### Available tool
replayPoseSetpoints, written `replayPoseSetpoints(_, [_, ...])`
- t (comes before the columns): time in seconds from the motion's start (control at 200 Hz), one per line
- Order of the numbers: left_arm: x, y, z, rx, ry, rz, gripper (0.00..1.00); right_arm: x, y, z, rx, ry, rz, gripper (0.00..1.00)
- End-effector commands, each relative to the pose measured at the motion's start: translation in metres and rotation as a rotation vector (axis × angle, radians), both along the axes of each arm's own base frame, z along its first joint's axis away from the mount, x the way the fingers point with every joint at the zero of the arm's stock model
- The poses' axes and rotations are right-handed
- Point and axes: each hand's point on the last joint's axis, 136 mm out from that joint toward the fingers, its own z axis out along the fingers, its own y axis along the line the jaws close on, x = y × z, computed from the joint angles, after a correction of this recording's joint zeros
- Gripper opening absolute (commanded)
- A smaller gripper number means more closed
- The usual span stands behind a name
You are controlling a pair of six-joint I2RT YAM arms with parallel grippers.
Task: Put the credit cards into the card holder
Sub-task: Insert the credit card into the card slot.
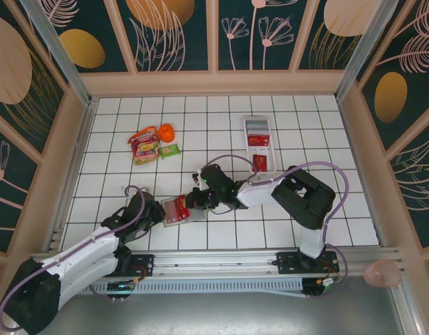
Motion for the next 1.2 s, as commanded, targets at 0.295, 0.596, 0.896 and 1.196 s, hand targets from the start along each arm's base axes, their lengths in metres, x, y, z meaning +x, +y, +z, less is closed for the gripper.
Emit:
replayPoseSetpoints(0.295, [-0.019, -0.005, -0.02, -0.024, 0.079, -0.055, 0.03, -0.006, 0.009, -0.005, 0.025, 0.024, -0.02, 0.0])
replayPoseSetpoints(0.596, [-0.02, -0.008, -0.019, -0.034, 0.08, -0.066, 0.02, -0.001, 0.007, -0.01, 0.007, 0.022, -0.099, 0.0])
replayPoseSetpoints(0.896, [-0.022, -0.008, -0.021, -0.041, 0.082, -0.071, 0.01, -0.001, 0.015, -0.009, 0.025, 0.028, -0.109, 0.0])
replayPoseSetpoints(1.196, [-0.023, -0.008, -0.023, -0.039, 0.082, -0.079, 0.01, -0.012, 0.016, -0.014, -0.03, 0.027, -0.092, 0.05])
